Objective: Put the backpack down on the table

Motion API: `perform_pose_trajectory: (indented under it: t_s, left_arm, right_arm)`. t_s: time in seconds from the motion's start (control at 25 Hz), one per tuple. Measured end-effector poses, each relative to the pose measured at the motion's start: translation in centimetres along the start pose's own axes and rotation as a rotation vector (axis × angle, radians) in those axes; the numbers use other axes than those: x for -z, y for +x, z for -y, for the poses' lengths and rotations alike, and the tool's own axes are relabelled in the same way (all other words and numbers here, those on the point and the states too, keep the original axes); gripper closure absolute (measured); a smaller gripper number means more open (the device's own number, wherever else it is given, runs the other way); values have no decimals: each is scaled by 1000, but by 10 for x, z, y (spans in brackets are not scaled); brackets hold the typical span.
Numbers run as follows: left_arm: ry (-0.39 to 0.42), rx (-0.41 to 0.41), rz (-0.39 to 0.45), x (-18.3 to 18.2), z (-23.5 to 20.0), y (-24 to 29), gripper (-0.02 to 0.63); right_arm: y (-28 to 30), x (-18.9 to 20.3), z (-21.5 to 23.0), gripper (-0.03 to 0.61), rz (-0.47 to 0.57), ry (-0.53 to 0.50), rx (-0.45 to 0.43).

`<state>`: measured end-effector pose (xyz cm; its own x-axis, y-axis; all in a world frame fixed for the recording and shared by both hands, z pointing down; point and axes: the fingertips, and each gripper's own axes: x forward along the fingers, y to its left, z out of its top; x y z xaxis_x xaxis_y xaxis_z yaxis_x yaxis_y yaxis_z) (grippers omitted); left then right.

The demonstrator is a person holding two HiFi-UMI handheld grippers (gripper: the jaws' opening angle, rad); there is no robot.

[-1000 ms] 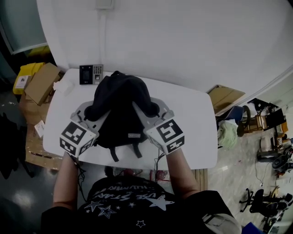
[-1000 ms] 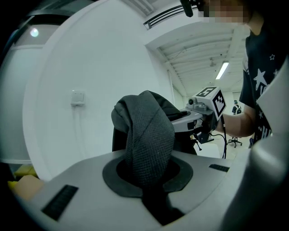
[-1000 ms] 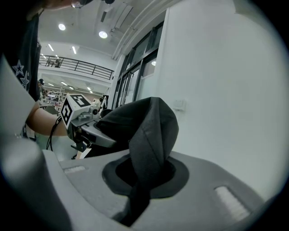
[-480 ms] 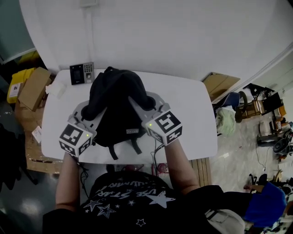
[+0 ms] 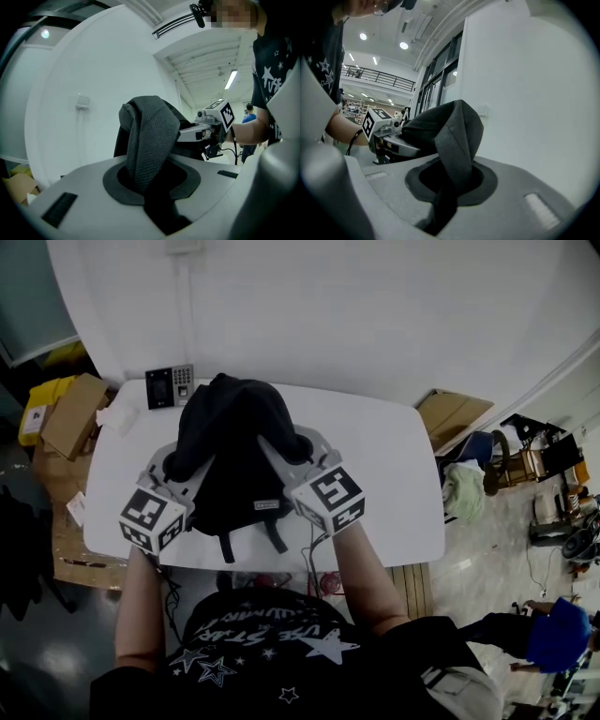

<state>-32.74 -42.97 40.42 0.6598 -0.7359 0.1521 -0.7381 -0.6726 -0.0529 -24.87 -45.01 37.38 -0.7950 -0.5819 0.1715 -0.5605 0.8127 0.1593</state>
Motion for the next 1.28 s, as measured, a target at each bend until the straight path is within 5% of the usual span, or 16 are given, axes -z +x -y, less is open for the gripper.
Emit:
perform_pose_trajectory:
  t_s: [0.24, 0.36, 0.52, 1.28]
  left_arm:
    - [19, -75, -19, -1, -5, -4, 509]
    - [24, -137, -44, 2, -8, -10, 378]
    - [10, -206, -57, 4, -8, -23, 302]
    - [-68, -457, -75, 7, 78, -80, 301]
  right_arm:
    - [-4, 12, -6, 424, -64, -39, -9]
    - [-11, 19, -6, 319, -74, -31, 2]
    - [-24, 20, -3, 231, -59, -11, 22]
    - [-135, 38, -26, 223, -23, -18, -88]
